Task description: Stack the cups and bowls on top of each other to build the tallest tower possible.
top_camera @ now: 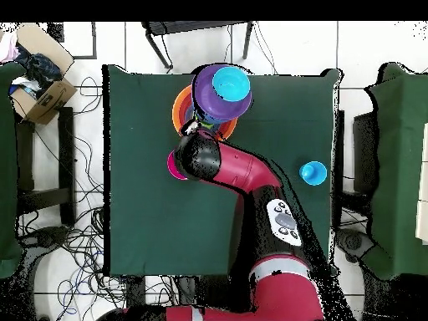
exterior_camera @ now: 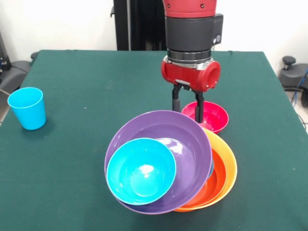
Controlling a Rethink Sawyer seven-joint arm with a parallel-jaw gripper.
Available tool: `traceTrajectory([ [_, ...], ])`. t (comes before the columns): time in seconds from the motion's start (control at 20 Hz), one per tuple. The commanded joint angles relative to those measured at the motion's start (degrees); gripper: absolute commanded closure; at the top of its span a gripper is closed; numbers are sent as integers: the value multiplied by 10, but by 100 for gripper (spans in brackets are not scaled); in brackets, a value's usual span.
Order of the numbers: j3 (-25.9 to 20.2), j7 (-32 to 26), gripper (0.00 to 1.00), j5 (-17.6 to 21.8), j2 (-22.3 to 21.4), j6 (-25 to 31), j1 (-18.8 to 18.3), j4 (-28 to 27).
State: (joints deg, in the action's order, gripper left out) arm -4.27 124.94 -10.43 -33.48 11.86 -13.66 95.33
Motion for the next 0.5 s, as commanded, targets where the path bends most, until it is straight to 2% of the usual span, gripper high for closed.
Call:
traceTrajectory([
  [0.05, -50, 33, 0, 30, 33, -9, 15, 16],
  [0.3, -52, 15, 0, 38, 31, 10, 14, 12],
  [0.4, -37, 25, 0, 35, 31, 10, 26, 9],
  [0.45, -29, 29, 100, 33, 31, 10, 33, 7],
  [0.5, -30, 29, 100, 33, 31, 10, 33, 7],
])
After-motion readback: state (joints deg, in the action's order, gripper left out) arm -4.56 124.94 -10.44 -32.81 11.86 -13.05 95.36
